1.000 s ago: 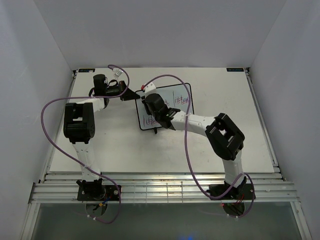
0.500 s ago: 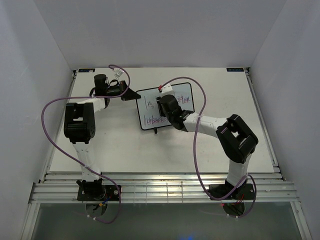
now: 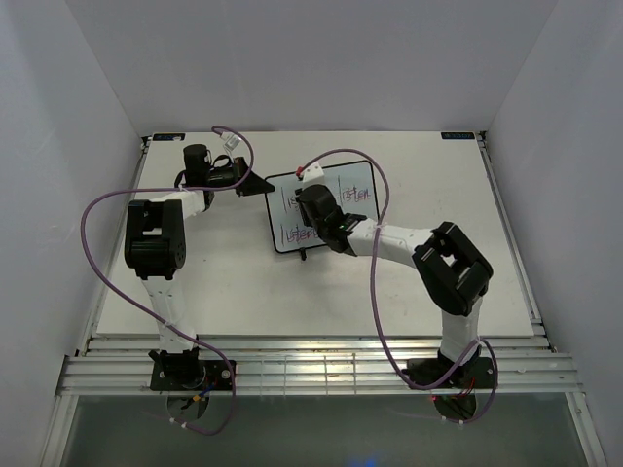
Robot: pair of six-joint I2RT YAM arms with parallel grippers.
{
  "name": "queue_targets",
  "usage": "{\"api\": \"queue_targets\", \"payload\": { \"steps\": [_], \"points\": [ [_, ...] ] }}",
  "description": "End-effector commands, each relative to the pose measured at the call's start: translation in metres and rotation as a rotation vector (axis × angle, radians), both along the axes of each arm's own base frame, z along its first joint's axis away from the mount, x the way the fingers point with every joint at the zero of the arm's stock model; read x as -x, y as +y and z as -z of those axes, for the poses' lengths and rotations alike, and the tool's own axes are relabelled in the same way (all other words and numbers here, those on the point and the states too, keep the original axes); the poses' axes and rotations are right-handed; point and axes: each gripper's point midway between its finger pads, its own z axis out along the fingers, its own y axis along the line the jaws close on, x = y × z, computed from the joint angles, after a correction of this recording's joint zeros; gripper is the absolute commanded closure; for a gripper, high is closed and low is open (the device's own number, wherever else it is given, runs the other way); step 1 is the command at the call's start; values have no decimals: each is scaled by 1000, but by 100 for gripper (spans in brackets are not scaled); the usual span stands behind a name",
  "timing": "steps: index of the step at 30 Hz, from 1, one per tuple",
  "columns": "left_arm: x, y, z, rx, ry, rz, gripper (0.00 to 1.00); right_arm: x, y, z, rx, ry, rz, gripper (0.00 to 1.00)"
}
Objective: Erase the whiteboard
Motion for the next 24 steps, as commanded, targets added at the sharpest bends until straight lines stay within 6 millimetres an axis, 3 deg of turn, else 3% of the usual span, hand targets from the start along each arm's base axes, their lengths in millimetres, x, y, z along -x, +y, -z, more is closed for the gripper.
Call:
{"api": "queue_targets", "payload": {
  "steps": [1, 2, 3, 4, 5, 6, 9, 12, 13, 14, 16, 19, 24],
  "points": [
    [3, -10, -1, -33, -135, 28, 100, 15, 74, -9, -21, -38, -144, 92],
    [3, -10, -2, -34, -138, 28, 100, 18, 85, -11, -16, -43, -159, 92],
    [4, -10, -3, -34, -140, 29, 100, 18, 89, 1, 19, -24, -158, 92],
    [4, -10, -3, -35, -140, 26, 100, 11, 100, -12, -3, -41, -156, 92],
    [5, -10, -3, -35, -140, 26, 100, 8, 102, -12, 0, -40, -153, 92],
    [5, -10, -4, -35, -143, 27, 100, 5, 101, -4, 23, -29, -135, 92],
    [6, -10, -5, -35, -147, 30, 100, -5, 94, -7, 47, -52, -90, 92],
    [6, -10, -6, -35, -149, 31, 100, -14, 66, -3, 52, -38, -28, 92],
    [6, -10, -6, -35, -150, 31, 100, -23, 51, -4, 32, -40, 10, 92],
    [6, -10, -7, -34, -152, 33, 100, -20, 32, 13, 56, -16, 29, 92],
    [7, -10, -7, -33, -152, 35, 100, -25, 8, 1, 22, -46, 72, 92],
    [7, -10, -8, -32, -155, 37, 100, -37, -53, 12, 32, -31, 176, 92],
    [8, -10, -8, -34, -156, 34, 100, -37, -118, 29, 8, 0, 271, 92]
  ]
}}
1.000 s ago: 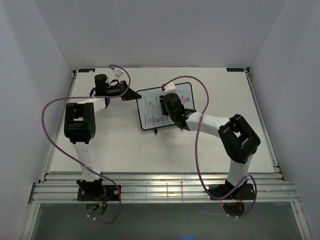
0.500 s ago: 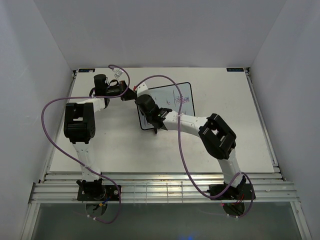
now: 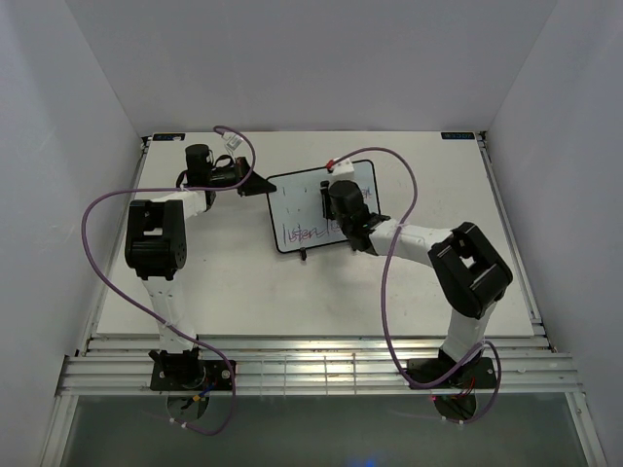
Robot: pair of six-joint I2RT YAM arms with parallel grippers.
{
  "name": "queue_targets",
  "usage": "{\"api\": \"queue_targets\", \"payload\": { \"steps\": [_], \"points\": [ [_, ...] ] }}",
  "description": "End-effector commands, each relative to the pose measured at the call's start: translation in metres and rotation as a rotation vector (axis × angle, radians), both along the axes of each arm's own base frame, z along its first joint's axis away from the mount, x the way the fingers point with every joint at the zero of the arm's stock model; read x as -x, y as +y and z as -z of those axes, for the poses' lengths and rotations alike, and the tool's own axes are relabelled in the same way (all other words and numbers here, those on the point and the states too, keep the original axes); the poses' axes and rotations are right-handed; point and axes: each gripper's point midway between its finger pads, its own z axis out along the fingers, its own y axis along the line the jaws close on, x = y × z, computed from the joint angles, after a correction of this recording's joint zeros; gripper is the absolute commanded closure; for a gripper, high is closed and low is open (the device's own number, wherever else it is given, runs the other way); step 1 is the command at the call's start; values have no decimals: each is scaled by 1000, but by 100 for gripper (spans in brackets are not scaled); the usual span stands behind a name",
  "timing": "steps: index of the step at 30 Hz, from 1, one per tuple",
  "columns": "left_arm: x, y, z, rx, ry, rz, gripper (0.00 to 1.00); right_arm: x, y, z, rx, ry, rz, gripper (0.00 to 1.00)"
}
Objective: Erase the whiteboard
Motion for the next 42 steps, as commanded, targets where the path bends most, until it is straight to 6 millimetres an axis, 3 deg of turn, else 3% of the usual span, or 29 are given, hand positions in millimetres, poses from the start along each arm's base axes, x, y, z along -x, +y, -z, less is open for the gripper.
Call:
{"api": "queue_targets", "payload": {
  "steps": [1, 4, 6, 9, 10, 12, 14, 16, 19, 20, 21, 24, 36, 39, 42],
  "points": [
    [7, -7, -7, -30, -148, 34, 100, -19, -90, 33, 80, 48, 222, 92],
    [8, -7, -6, -29, -143, 37, 100, -20, -84, 26, 62, 32, 186, 92],
    [7, -6, -3, -29, -137, 36, 100, -20, -65, 19, 30, 17, 124, 92],
    [8, -7, -5, -28, -142, 42, 100, -15, -24, 2, 0, -35, 26, 92],
    [9, -7, -4, -28, -140, 42, 100, -12, -1, -11, -8, -65, -19, 92],
    [8, -6, -5, -28, -146, 42, 100, -10, 24, -13, -6, -73, -59, 92],
    [9, -7, -5, -28, -146, 45, 100, -6, 60, -33, -35, -100, -113, 92],
    [9, -7, -4, -28, -144, 47, 100, 0, 86, -24, -8, -82, -153, 92],
    [9, -7, -4, -27, -143, 50, 100, -3, 121, -29, -1, -91, -181, 92],
    [9, -7, -4, -27, -144, 50, 100, -4, 124, -12, 38, -61, -180, 92],
    [9, -7, -4, -26, -143, 51, 100, -9, 132, -22, 21, -73, -176, 92],
    [9, -7, -6, -25, -149, 54, 100, -7, 138, -9, 16, -31, -177, 92],
    [12, -7, -13, -22, -160, 58, 100, 25, 168, -23, -95, -33, -237, 92],
    [13, -7, -14, -24, -164, 55, 100, 19, 168, -19, -74, -33, -212, 92],
    [13, -7, -17, -25, -173, 54, 100, 8, 150, -12, -17, -38, -145, 92]
  ]
}}
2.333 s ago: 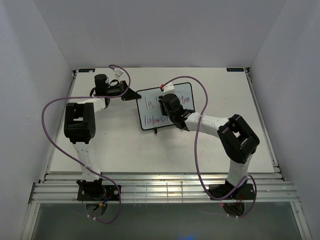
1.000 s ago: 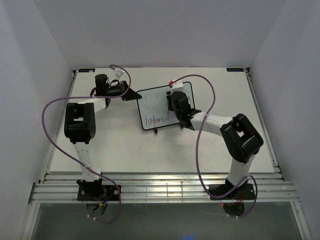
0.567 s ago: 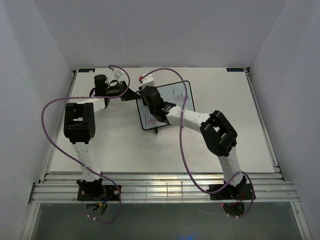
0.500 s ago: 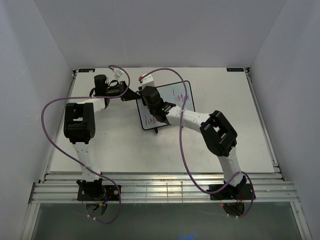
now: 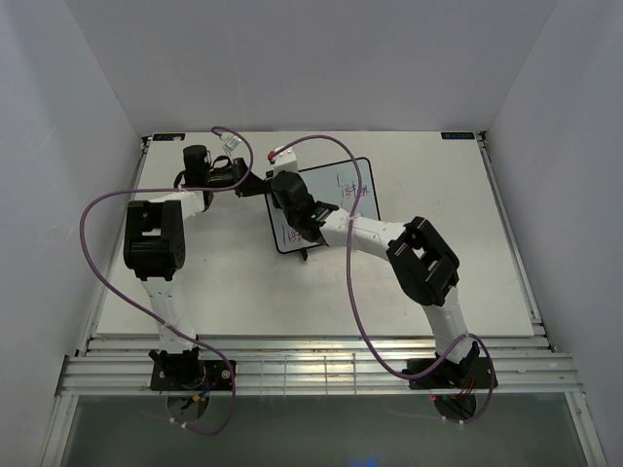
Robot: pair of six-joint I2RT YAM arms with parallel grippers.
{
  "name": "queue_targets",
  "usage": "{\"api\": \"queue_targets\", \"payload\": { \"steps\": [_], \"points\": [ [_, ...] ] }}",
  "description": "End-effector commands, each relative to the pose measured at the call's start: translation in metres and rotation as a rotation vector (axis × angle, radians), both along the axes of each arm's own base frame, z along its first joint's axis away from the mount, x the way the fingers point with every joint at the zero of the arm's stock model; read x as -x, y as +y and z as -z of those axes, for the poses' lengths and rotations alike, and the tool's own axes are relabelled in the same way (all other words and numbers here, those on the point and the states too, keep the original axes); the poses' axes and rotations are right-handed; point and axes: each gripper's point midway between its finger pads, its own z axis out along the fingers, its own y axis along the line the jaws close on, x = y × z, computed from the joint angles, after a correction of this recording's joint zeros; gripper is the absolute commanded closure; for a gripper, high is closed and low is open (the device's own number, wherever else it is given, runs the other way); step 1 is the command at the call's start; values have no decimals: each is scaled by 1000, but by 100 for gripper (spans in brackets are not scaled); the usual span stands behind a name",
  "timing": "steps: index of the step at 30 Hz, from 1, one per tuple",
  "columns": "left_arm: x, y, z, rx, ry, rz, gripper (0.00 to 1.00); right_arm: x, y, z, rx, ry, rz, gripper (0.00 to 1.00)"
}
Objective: Erase the whiteboard
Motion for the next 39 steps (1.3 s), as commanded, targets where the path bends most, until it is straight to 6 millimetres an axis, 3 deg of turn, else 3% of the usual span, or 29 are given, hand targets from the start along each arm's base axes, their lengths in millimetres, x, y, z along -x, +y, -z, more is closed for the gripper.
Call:
{"api": "queue_targets", "payload": {
  "steps": [1, 3, 5, 6, 7, 8, 10, 11, 14, 19, 20, 22, 23, 26, 29, 32, 33, 35, 36, 39],
  "points": [
    [11, -12, -18, -23, -186, 60, 100, 11, 10, 26, 16, 53, -2, 92],
    [11, -12, -18, -23, -186, 60, 100, 6, -17, 39, 30, 79, 66, 92],
    [11, -12, -17, -23, -183, 60, 100, 4, -43, 34, 24, 74, 141, 92],
    [10, -12, -18, -23, -185, 60, 100, 7, -63, 53, 37, 107, 177, 92],
    [10, -12, -17, -25, -183, 57, 100, 10, -73, 57, 37, 117, 189, 92],
    [10, -12, -16, -25, -182, 56, 100, 13, -75, 47, -6, 104, 173, 92],
    [8, -12, -16, -26, -180, 52, 100, 29, -85, 66, 18, 132, 154, 92],
    [8, -12, -15, -26, -177, 52, 100, 35, -84, 66, 7, 141, 138, 92],
    [8, -12, -14, -27, -174, 50, 100, 58, -70, 79, -12, 162, 69, 92],
    [8, -12, -15, -26, -176, 51, 100, 84, -13, 80, -21, 155, -109, 92],
    [8, -11, -14, -27, -176, 50, 100, 80, 3, 63, -43, 129, -129, 92],
    [8, -11, -15, -26, -176, 51, 100, 88, 26, 58, -32, 116, -208, 92],
    [8, -11, -15, -26, -179, 51, 100, 88, 42, 41, -56, 93, -232, 92],
    [9, -11, -15, -26, -176, 51, 100, 84, 54, 34, -40, 91, -248, 92],
    [10, -12, -16, -26, -180, 53, 100, 69, 37, 40, -5, 98, -209, 92],
    [11, -12, -19, -26, -186, 53, 100, 52, 0, 47, 21, 108, -130, 92],
    [10, -12, -19, -26, -188, 53, 100, 45, -27, 55, 47, 117, -85, 92],
    [10, -12, -20, -26, -188, 54, 100, 31, -59, 60, 45, 122, -24, 92],
    [10, -12, -20, -25, -188, 55, 100, 33, -78, 76, 65, 152, 0, 92],
    [10, -11, -19, -25, -186, 54, 100, 23, -119, 68, 46, 145, 67, 92]
  ]
}}
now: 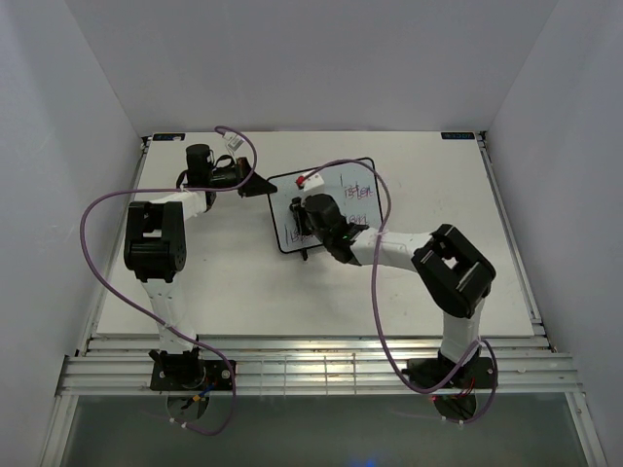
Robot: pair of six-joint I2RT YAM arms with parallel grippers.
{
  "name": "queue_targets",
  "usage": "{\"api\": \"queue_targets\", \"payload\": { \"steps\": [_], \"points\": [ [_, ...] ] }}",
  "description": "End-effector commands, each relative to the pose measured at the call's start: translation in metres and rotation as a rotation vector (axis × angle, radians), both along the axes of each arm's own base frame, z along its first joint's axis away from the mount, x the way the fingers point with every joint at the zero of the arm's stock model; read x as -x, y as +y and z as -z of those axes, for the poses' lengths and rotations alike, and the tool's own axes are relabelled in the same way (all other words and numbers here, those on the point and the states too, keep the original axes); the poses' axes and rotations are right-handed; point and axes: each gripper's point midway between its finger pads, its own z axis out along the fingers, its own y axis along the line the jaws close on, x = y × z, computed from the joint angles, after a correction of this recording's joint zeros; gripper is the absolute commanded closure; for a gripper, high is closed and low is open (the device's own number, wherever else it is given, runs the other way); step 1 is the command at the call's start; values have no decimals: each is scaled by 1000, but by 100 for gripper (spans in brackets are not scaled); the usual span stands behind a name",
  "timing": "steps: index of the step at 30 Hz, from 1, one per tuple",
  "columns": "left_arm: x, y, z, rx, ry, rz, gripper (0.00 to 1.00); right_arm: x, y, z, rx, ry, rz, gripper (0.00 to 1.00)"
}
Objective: Erase the whiteboard
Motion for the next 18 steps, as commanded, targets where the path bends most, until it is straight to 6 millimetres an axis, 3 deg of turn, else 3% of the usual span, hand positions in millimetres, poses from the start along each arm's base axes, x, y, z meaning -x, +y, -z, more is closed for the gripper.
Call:
{"api": "queue_targets", "payload": {
  "steps": [1, 2, 7, 10, 11, 12, 13, 18],
  "points": [
    [7, -4, -15, -15, -151, 45, 100, -34, -85, 13, 78, 11, 208, 92],
    [7, -4, -14, -16, -149, 43, 100, -39, -93, 9, 59, 9, 214, 92],
    [6, -4, -12, -15, -141, 46, 100, -44, -88, -13, 48, -19, 164, 92],
    [7, -4, -14, -16, -147, 45, 100, -48, -75, -6, 95, 1, 140, 92],
    [7, -4, -14, -16, -149, 43, 100, -50, -57, -22, 82, -27, 122, 92],
    [7, -4, -16, -17, -153, 42, 100, -52, -49, -17, 101, -23, 120, 92],
    [7, -4, -17, -18, -158, 42, 100, -50, -31, -31, 92, -39, 98, 92],
    [7, -4, -15, -19, -150, 43, 100, -41, 16, -32, 123, -57, 51, 92]
  ]
}}
